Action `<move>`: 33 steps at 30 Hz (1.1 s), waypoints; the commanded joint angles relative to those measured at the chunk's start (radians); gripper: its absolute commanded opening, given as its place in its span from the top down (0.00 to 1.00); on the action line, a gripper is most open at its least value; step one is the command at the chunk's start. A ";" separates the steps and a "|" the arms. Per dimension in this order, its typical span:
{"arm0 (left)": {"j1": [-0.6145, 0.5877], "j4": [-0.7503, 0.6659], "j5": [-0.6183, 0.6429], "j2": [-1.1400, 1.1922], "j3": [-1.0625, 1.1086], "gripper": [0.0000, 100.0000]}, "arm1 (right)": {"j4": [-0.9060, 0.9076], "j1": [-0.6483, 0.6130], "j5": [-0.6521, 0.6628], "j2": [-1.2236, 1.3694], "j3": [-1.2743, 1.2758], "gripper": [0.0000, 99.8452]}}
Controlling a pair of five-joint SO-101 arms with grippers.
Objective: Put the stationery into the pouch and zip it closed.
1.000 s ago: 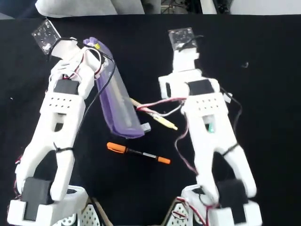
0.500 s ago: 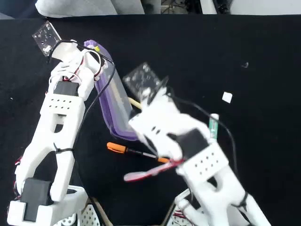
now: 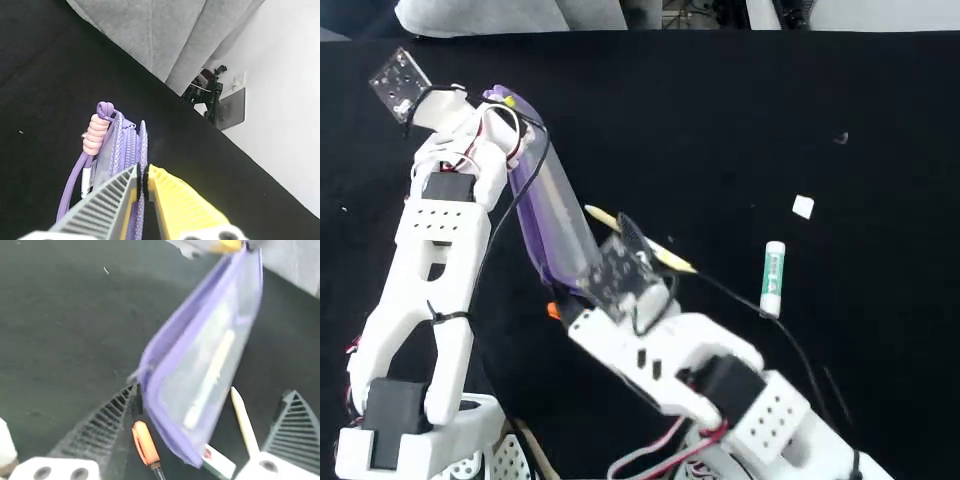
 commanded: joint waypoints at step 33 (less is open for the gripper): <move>-0.002 0.141 0.086 -0.069 -0.058 0.97 | -0.215 -0.043 0.005 0.239 0.001 0.61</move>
